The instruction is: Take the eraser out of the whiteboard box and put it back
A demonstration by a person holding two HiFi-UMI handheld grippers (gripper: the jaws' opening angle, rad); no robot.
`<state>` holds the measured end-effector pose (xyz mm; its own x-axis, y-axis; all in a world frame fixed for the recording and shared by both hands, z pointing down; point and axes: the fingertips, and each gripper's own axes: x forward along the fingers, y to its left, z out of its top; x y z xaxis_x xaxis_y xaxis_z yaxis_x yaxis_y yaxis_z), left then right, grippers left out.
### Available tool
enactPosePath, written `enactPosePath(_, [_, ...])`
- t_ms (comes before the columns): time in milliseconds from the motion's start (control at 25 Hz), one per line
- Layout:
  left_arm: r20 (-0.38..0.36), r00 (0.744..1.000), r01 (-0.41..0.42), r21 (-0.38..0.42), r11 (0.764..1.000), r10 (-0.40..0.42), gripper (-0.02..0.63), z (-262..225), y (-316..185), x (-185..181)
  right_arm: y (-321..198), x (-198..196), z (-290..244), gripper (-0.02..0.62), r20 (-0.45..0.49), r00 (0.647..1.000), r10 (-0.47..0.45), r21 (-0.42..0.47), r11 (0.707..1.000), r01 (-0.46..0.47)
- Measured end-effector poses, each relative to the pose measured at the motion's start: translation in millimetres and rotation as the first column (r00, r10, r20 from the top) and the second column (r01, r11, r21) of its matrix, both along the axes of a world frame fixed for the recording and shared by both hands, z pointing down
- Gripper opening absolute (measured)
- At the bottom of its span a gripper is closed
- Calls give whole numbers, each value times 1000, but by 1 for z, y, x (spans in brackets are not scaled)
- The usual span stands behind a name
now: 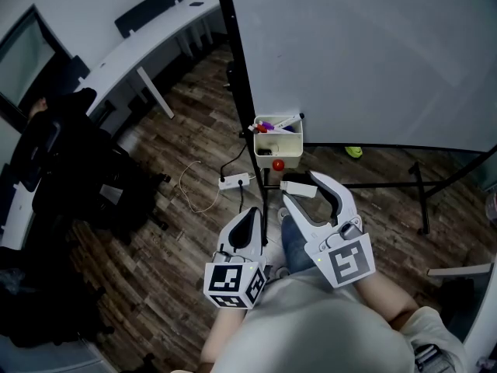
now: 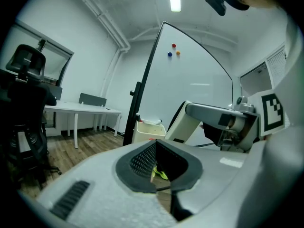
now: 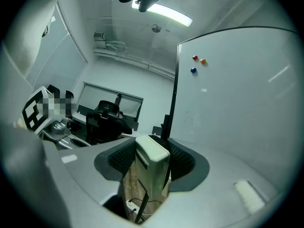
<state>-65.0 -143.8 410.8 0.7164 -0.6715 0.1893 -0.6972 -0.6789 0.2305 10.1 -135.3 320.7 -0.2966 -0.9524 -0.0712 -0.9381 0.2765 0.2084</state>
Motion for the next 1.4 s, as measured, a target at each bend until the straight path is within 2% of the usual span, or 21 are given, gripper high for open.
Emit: enactPosePath(1400, [-2,1000,-17,-19,1000,17,2,5,-51,22,-56,23,-16,215,11,1000,24,37,999,-25])
